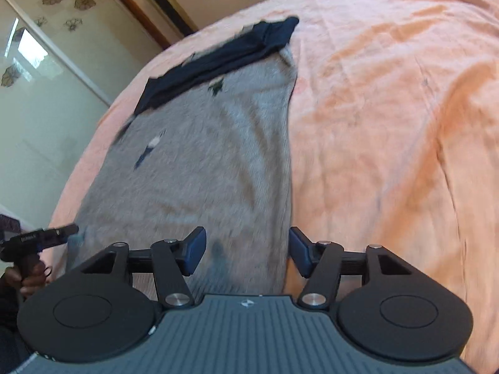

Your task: Fold small clothes

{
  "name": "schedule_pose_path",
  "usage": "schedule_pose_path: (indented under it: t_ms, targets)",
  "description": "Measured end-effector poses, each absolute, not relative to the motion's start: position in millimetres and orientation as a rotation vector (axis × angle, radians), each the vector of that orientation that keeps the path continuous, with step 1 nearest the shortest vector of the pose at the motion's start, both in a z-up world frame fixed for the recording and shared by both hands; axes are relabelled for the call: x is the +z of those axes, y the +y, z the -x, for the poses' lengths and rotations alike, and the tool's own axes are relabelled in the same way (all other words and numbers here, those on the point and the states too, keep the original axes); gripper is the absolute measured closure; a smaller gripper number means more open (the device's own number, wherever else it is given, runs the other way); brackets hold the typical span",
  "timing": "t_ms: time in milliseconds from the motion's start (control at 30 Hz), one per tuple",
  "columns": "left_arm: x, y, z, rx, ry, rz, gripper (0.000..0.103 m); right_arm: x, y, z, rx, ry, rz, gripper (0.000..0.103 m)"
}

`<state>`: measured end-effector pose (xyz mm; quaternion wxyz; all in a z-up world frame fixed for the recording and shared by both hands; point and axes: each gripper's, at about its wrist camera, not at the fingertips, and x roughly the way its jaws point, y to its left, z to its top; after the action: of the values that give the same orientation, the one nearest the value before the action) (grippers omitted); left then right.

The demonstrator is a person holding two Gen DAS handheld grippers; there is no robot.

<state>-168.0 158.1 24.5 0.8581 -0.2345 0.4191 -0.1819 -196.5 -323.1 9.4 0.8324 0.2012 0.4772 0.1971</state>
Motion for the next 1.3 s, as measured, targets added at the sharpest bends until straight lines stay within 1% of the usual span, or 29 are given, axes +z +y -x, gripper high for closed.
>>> schedule_pose_path:
  t_ms: [33, 67, 100, 133, 300, 333, 367, 400, 433, 467, 500, 533, 567, 600, 633, 667, 700, 733, 767, 900, 1000, 1033, 1067, 1100, 1133, 1167, 1200, 1233, 1300]
  targets:
    - [24.7, 151.4, 170.5, -0.367, 0.861, 0.462, 0.042, 9.3, -318.3, 199.5, 0.422, 0.999, -0.406, 0.045]
    - [25.3, 145.0, 170.9, -0.354, 0.852, 0.414, 0.051, 7.6, -314.0, 199.2, 0.426, 1.006, -0.389, 0.070]
    - [25.1, 138.6, 169.0, -0.328, 0.860, 0.349, 0.090, 4.6, -312.1, 196.6, 0.408, 1.030, -0.370, 0.091]
    - [24.8, 136.8, 167.0, -0.305, 0.865, 0.298, 0.097, 3.3, -314.5, 196.5, 0.415, 1.020, -0.366, 0.096]
    - [29.9, 150.1, 175.3, -0.297, 0.887, 0.265, 0.097, 2.7, -334.7, 205.1, 0.387, 1.002, -0.364, 0.097]
    - [29.7, 152.2, 177.3, -0.297, 0.890, 0.279, 0.096, 2.3, -333.9, 206.6, 0.381, 0.995, -0.371, 0.097]
    - [29.5, 154.9, 179.2, -0.300, 0.894, 0.308, 0.095, 2.4, -333.9, 209.1, 0.377, 0.992, -0.386, 0.093]
    - [28.0, 159.4, 181.7, -0.314, 0.904, 0.360, 0.091, 3.8, -334.1, 212.3, 0.384, 0.998, -0.401, 0.088]
    - [25.8, 163.7, 183.7, -0.334, 0.924, 0.422, 0.080, 6.6, -335.0, 217.1, 0.399, 1.007, -0.420, 0.075]
    - [23.3, 168.4, 187.3, -0.360, 0.932, 0.490, 0.072, 9.6, -336.8, 223.4, 0.423, 1.012, -0.447, 0.054]
    - [21.6, 173.1, 191.7, -0.384, 0.929, 0.553, 0.051, 11.6, -337.0, 229.1, 0.459, 1.022, -0.464, 0.042]
    - [20.5, 175.1, 197.5, -0.412, 0.922, 0.619, 0.033, 11.2, -334.9, 233.7, 0.494, 1.042, -0.470, 0.025]
    - [19.8, 174.1, 200.8, -0.426, 0.917, 0.648, 0.028, 9.9, -331.5, 237.1, 0.517, 1.061, -0.470, 0.022]
    - [19.7, 169.4, 202.2, -0.430, 0.915, 0.645, 0.024, 9.6, -328.0, 239.5, 0.519, 1.060, -0.468, 0.021]
    - [20.7, 162.9, 202.4, -0.428, 0.908, 0.614, 0.025, 9.0, -326.6, 239.6, 0.506, 1.051, -0.484, 0.022]
    - [22.2, 156.1, 201.4, -0.426, 0.901, 0.574, 0.026, 8.2, -325.6, 238.0, 0.497, 1.045, -0.497, 0.040]
    - [24.4, 149.6, 200.6, -0.413, 0.897, 0.525, 0.036, 4.5, -324.4, 234.6, 0.481, 1.065, -0.496, 0.064]
    - [25.2, 143.2, 198.8, -0.388, 0.912, 0.460, 0.085, -1.1, -322.7, 231.7, 0.455, 1.093, -0.480, 0.095]
    - [22.8, 139.1, 194.4, -0.365, 0.955, 0.405, 0.095, -2.0, -322.8, 233.0, 0.473, 1.080, -0.466, 0.096]
    - [31.8, 147.2, 202.6, -0.323, 0.950, 0.307, 0.096, 7.4, -336.1, 245.5, 0.414, 1.075, -0.366, 0.097]
    - [29.9, 153.6, 204.9, -0.343, 0.947, 0.306, 0.095, 5.4, -339.9, 246.6, 0.418, 1.072, -0.372, 0.097]
    - [32.2, 153.9, 203.3, -0.368, 0.948, 0.288, 0.094, 7.1, -338.4, 244.5, 0.418, 1.074, -0.362, 0.097]
    - [37.1, 155.7, 202.3, -0.390, 0.940, 0.272, 0.092, 10.9, -337.9, 242.2, 0.421, 1.067, -0.355, 0.090]
    - [44.3, 159.7, 201.4, -0.398, 0.921, 0.269, 0.092, 18.0, -338.3, 239.8, 0.410, 1.037, -0.353, 0.079]
    - [55.4, 165.3, 198.2, -0.408, 0.891, 0.279, 0.087, 26.4, -339.6, 236.2, 0.373, 1.002, -0.346, 0.052]
    - [67.9, 170.9, 193.2, -0.406, 0.848, 0.297, 0.084, 36.8, -340.7, 227.0, 0.333, 0.941, -0.352, 0.020]
    - [79.4, 174.6, 187.0, -0.393, 0.794, 0.314, 0.069, 45.7, -340.6, 218.4, 0.320, 0.870, -0.370, 0.012]
    - [91.5, 174.2, 177.6, -0.363, 0.726, 0.324, 0.036, 52.0, -336.1, 205.5, 0.331, 0.815, -0.386, 0.014]
    - [109.8, 154.0, 152.1, -0.264, 0.580, 0.290, 0.003, 56.7, -313.0, 169.6, 0.330, 0.749, -0.384, 0.016]
